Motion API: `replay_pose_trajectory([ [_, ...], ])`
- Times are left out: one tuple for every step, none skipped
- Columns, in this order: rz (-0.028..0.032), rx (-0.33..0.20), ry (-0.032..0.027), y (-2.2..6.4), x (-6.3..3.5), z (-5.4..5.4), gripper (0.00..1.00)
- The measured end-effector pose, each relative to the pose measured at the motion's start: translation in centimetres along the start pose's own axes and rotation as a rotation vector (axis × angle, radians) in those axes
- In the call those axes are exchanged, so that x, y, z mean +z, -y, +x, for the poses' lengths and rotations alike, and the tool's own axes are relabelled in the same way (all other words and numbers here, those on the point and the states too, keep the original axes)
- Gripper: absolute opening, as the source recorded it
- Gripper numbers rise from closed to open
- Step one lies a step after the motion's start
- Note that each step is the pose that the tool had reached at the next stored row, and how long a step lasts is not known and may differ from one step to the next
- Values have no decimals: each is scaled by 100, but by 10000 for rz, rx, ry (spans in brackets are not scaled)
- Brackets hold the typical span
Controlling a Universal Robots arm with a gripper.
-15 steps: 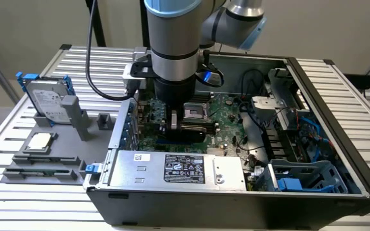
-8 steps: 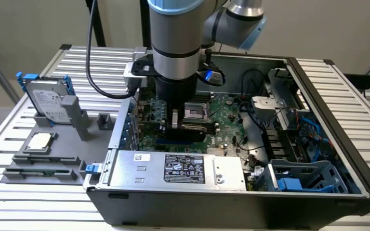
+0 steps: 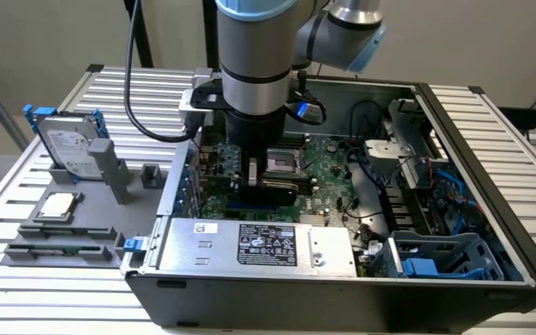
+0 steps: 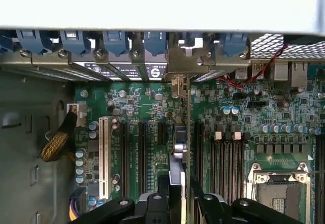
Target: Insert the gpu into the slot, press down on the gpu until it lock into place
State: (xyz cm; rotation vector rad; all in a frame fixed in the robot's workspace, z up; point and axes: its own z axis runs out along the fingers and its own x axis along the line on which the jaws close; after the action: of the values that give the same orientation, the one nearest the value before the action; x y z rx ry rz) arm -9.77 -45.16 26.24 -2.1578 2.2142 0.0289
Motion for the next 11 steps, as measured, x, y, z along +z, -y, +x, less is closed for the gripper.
replay_pose_trajectory([
  [-14, 0, 0, 0, 0, 0, 26],
  [-26, 0, -1, 0, 0, 0, 26],
  [-34, 1, -1, 0, 0, 0, 26],
  [-41, 2, -1, 1, 0, -1, 26],
  [-44, 2, -2, 2, 0, -1, 26],
  [-47, 2, -2, 3, 0, -1, 26],
  [-48, 1, -1, 7, 0, -1, 26],
  [-49, 0, -1, 9, 0, -1, 26],
  [-51, 1, -2, 11, 1, -1, 26],
  [-54, 2, -3, 12, 2, -1, 26],
  [-56, 2, -4, 12, 2, -1, 26],
])
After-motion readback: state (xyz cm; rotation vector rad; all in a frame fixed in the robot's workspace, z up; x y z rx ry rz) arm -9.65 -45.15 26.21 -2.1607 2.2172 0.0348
